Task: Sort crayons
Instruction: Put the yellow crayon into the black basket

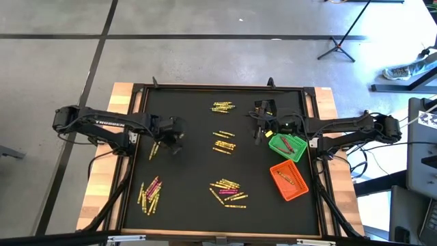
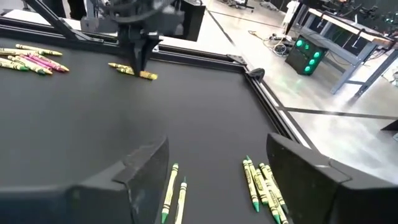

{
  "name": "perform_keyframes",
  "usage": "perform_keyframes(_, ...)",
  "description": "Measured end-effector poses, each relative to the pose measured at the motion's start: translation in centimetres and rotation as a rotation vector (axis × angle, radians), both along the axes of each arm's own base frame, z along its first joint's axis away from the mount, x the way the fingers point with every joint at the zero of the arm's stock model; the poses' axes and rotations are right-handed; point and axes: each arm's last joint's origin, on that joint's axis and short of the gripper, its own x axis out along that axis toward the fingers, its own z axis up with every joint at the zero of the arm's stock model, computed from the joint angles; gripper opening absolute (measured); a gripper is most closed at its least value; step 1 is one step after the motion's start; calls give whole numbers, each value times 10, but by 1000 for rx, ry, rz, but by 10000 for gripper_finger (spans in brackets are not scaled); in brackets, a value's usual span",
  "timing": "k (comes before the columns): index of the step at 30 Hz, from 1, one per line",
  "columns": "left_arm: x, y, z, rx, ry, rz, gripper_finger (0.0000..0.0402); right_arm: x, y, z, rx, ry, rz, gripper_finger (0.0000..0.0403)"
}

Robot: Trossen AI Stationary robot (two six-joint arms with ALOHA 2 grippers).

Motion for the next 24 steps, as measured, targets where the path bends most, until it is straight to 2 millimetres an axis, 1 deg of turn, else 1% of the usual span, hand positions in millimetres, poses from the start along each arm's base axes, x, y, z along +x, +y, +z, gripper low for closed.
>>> perform_keyframes(3, 14, 2, 17, 121, -111, -72, 12, 0, 0, 1, -1, -9, 1, 273)
perform_keyframes(9, 39, -4, 35, 366, -356, -339, 12, 1, 1, 3, 2, -34, 36, 273)
perform_keyframes(13, 47, -5, 41, 500, -482, -443, 12, 2, 1, 6, -10, -68, 45, 273)
perform_keyframes(16, 51, -5, 43, 590, -573, -480, 12, 3, 1, 5, -27, -61, 58, 273)
perform_keyframes(19, 55, -5, 43, 675, -645, -508, 12, 6, 2, 4, -25, -76, 95, 273)
perform_keyframes(24, 66, -5, 35, 780, -696, -553, 12, 18, 2, 0, -36, -144, 181, 273)
